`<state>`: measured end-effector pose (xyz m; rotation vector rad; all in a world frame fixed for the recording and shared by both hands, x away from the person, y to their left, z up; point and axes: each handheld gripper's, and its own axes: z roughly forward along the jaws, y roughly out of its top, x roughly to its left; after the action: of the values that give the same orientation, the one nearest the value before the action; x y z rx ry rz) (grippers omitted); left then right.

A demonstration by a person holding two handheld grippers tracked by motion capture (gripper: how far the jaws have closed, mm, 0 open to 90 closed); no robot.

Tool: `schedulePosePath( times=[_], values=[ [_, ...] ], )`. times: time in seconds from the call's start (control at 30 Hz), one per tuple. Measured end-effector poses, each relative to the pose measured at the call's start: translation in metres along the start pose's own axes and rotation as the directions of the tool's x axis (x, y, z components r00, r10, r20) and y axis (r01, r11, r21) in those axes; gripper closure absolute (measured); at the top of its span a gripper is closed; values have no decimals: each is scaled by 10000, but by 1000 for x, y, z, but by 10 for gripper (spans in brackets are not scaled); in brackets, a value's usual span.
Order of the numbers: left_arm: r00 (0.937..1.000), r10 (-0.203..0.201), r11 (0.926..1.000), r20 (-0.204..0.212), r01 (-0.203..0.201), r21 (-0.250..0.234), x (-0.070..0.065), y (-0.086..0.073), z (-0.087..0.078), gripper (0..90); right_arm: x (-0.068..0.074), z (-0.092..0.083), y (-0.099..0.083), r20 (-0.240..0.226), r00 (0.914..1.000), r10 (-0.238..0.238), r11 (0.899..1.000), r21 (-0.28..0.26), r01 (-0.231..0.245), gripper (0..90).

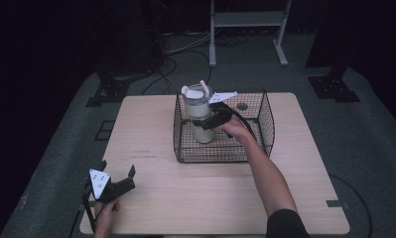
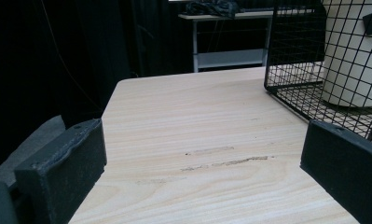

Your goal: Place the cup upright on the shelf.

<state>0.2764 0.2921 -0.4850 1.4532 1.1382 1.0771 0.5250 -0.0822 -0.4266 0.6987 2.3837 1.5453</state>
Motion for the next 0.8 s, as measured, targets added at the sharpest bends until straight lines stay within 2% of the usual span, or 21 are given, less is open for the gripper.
schedulePosePath(
  times=[0.17, 0.3, 0.8],
  values=[
    [10000, -18, 10000, -1, 18, 7, 0, 0, 0, 0, -2, -2, -1, 37, 9999, -146, 9999, 13, 146, 82],
    [10000, 6, 10000, 4, -6, 0, 0, 0, 0, 0, -1, -3, -1, 37, 10000, -36, 10000, 65, 36, 82],
    [10000, -26, 10000, -2, 26, 10, 0, 0, 0, 0, -2, -6, -2, 58, 9992, -387, 9991, 200, 385, 82]
  ],
)
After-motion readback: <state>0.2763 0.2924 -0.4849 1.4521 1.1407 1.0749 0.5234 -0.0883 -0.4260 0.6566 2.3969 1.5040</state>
